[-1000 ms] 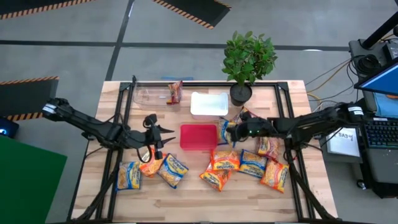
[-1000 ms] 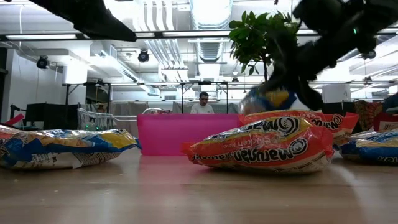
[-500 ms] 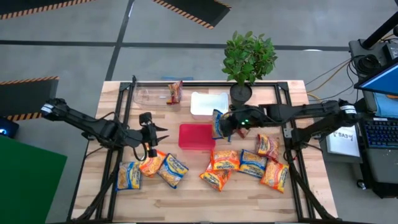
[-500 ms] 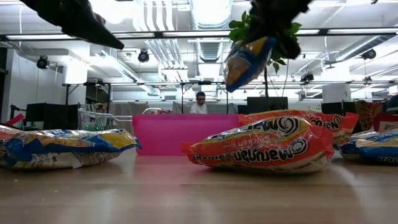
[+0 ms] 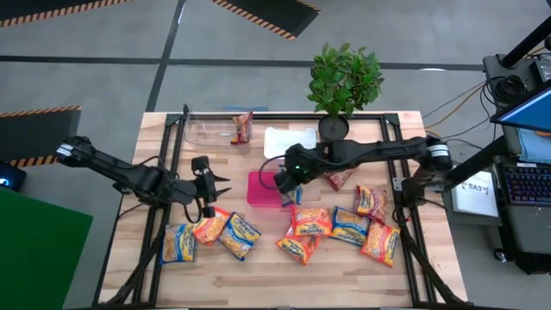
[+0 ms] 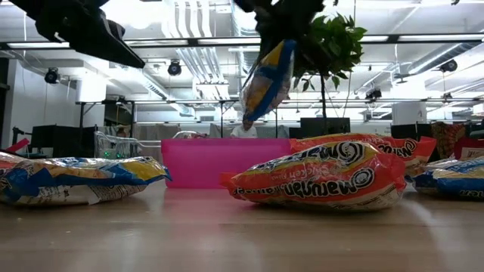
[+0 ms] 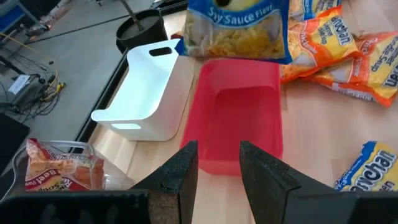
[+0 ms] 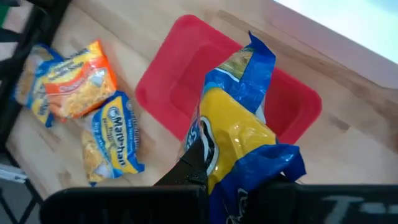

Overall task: Sort Maruchan noodles
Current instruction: Put the blue noodle pack into the red bin

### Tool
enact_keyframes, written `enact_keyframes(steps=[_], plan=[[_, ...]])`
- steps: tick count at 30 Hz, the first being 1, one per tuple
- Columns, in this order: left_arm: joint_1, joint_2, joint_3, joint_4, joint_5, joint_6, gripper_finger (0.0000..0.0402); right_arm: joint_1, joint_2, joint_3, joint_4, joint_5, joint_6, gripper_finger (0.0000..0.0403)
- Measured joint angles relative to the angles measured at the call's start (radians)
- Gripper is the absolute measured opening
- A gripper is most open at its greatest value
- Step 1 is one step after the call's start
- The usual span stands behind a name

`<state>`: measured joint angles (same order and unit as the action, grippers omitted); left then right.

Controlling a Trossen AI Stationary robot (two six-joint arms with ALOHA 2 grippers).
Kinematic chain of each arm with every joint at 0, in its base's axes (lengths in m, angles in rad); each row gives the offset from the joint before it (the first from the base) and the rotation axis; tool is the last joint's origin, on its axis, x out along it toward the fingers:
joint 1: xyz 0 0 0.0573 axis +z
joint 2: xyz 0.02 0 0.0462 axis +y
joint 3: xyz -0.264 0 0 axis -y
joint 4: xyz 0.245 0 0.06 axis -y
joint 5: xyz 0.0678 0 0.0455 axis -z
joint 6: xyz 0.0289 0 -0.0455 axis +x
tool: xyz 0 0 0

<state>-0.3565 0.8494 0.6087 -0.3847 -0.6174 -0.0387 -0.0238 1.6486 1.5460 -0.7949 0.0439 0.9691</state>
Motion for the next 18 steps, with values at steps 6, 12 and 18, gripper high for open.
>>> enact_keyframes(steps=[6,12,18], plan=[[0.000,0.017,-0.017,0.011,0.040,0.000,0.0100,-0.027,0.072,0.053,-0.092,-0.048,0.000,0.0012],[0.000,0.036,-0.044,0.107,0.072,0.026,0.0100,-0.045,0.084,0.055,-0.110,-0.052,-0.018,0.0012],[0.000,0.061,-0.071,0.260,0.134,0.082,0.0100,-0.061,0.085,0.055,-0.115,-0.017,-0.056,0.0012]])
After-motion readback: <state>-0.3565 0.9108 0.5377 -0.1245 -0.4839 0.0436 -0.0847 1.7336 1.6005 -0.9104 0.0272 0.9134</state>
